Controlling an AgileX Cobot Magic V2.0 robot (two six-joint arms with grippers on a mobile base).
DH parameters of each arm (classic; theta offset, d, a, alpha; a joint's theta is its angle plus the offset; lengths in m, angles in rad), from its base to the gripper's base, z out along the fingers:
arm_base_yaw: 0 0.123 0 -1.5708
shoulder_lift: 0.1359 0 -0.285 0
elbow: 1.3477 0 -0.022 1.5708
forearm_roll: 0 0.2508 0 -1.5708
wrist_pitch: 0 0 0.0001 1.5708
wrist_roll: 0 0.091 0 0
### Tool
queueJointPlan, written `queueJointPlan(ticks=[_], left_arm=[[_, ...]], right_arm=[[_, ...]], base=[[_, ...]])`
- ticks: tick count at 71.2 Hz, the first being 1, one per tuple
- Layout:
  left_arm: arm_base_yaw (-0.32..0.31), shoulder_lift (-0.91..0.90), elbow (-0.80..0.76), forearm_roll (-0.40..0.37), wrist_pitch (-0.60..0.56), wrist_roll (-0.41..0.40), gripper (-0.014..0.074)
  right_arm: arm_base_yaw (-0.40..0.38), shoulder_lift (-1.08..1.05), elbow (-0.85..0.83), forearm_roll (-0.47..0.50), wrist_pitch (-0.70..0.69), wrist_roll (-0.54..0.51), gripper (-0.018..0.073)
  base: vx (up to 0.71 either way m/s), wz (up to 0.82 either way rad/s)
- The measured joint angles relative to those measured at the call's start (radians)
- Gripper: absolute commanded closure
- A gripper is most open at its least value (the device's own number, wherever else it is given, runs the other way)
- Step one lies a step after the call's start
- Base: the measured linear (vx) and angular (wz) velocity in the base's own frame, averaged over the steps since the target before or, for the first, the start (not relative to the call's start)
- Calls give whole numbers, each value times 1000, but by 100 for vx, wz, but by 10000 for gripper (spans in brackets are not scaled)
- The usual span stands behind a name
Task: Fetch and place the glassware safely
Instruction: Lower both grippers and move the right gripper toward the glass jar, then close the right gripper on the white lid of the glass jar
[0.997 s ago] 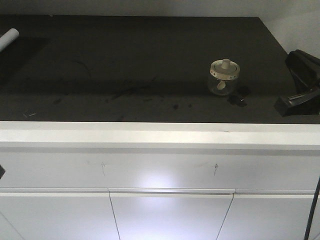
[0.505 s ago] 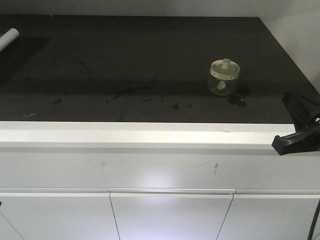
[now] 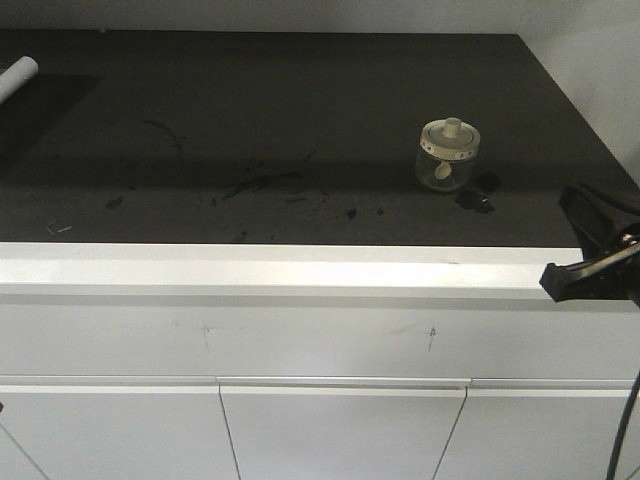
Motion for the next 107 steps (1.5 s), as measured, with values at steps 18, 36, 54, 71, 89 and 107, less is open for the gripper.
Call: queueJointPlan(ticks=[18, 36, 54, 71, 89, 107], left_arm=[[0, 0, 0, 0, 1, 0, 597], [0, 0, 0, 0, 1, 0, 597], [0, 0, 0, 0, 1, 0, 597], [0, 0, 0, 0, 1, 0, 597], [0, 0, 0, 0, 1, 0, 597], [0, 0, 0, 0, 1, 0, 597]], right_arm=[[0, 162, -128, -40, 0, -44, 50], [0, 423, -343, -41, -23, -52, -2], [0, 672, -569, -52, -54, -52, -2], [0, 851, -749, -62, -57, -52, -2], [0, 1003, -901, -62, -61, -52, -2], [0, 1134, -1003, -62, -61, -52, -2]], base=[[0, 0], [0, 0], [0, 0], [0, 0], [0, 0], [0, 0]])
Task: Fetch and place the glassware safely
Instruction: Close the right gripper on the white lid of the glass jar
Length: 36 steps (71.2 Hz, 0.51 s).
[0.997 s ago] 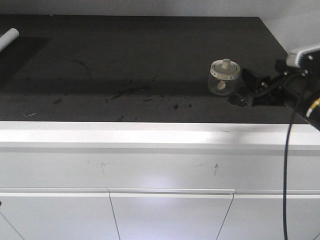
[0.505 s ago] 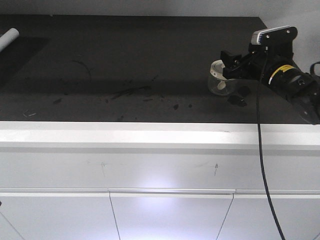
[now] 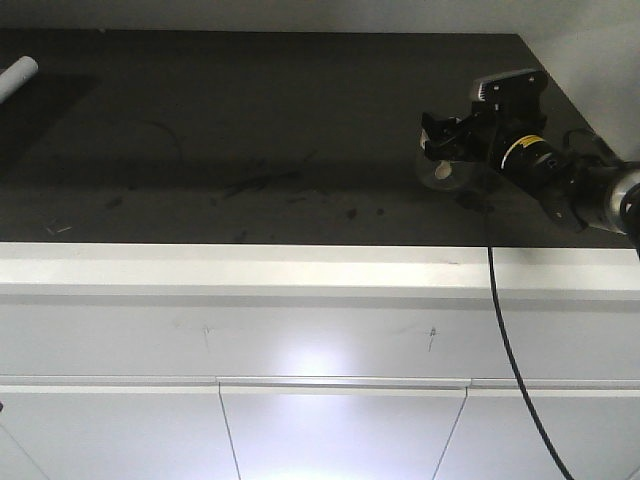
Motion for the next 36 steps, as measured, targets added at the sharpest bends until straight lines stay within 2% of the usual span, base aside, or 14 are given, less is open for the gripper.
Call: queueJointPlan(ticks=[13, 21, 29, 36], left_arm=[[0, 0, 0, 0, 0, 0, 597], [0, 0, 0, 0, 0, 0, 597], [0, 0, 0, 0, 0, 0, 597], [0, 0, 0, 0, 0, 0, 597]], right_arm=[[0, 42, -30, 14, -29, 0, 34], [0, 48, -32, 22, -41, 0, 109], [0, 50, -33, 23, -48, 0, 248], [0, 50, -33, 24, -62, 0, 430]], base=[[0, 0], [0, 0], [0, 0], [0, 0]])
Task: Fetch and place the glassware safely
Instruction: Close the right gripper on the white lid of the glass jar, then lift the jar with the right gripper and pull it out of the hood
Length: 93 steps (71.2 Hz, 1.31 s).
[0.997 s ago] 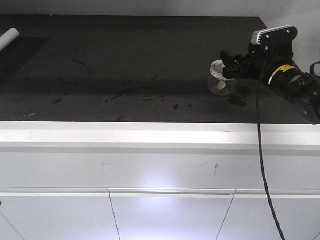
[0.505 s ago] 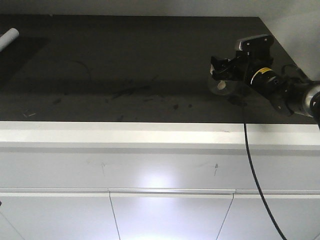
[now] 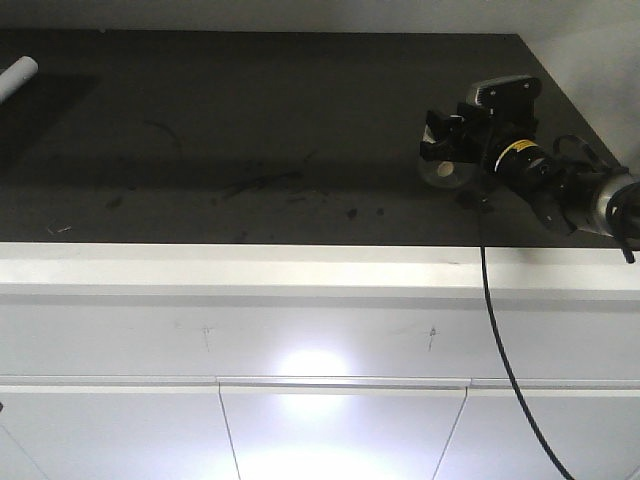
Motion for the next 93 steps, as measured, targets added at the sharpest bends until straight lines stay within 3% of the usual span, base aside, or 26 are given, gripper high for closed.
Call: queueJointPlan(ticks=[5, 33, 42, 54, 62, 77, 93], left_arm=[[0, 0, 0, 0, 0, 0, 597], [0, 0, 0, 0, 0, 0, 597], [0, 0, 0, 0, 0, 0, 597], [0, 0, 0, 0, 0, 0, 597], [0, 0, 0, 0, 0, 0, 597], [0, 0, 0, 0, 0, 0, 596], [0, 0, 0, 0, 0, 0, 597]], right_arm=[[0, 0, 0, 3, -7, 0, 574], [0, -46, 6, -17, 37, 16, 565], [0, -106, 6, -110, 64, 93, 563], [0, -191, 9, -334, 84, 292, 563], [0, -265, 56, -412, 85, 400, 563], [0, -428, 279, -409, 89, 410, 563], [0, -634, 550, -303, 92, 340, 563]], base=[[0, 0], [0, 0], [0, 0], [0, 0], [0, 0], [0, 0], [0, 0]])
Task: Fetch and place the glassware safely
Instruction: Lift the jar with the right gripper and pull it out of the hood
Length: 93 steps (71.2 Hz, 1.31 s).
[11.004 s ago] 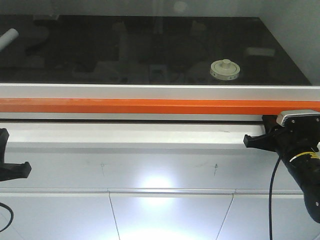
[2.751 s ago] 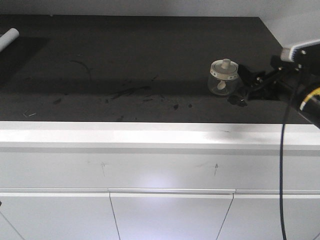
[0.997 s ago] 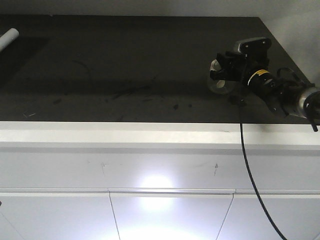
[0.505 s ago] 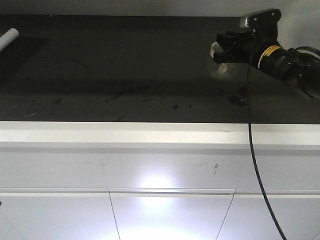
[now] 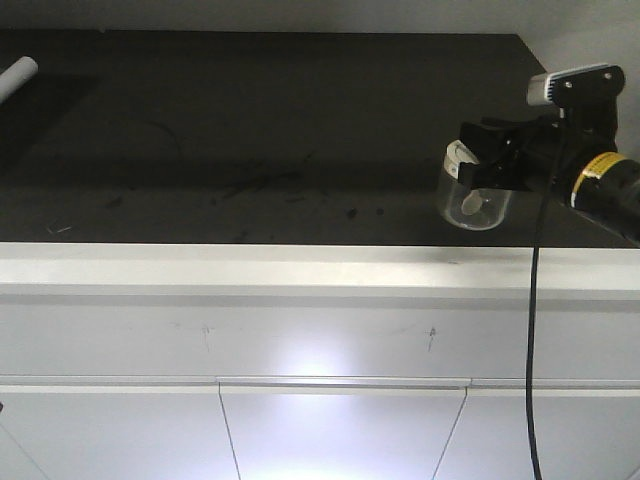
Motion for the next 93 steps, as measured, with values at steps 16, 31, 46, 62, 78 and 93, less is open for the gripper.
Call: queueJointPlan(ticks=[16, 31, 46, 62, 78, 93], left_arm=[[0, 0, 0, 0, 0, 0, 594], [0, 0, 0, 0, 0, 0, 594], [0, 0, 0, 0, 0, 0, 594], [0, 0, 0, 0, 0, 0, 594], [0, 0, 0, 0, 0, 0, 594], [0, 0, 0, 0, 0, 0, 594]], right_arm=[[19, -214, 156, 108, 14, -82, 563], [154, -356, 223, 110, 79, -88, 563], [319, -424, 226, 110, 119, -107, 563], [508, -453, 226, 111, 159, -107, 562], [677, -455, 226, 122, 194, -107, 562], [740, -455, 226, 128, 236, -107, 561]], base=[[0, 0], [0, 0], [0, 0], [0, 0], [0, 0], [0, 0]])
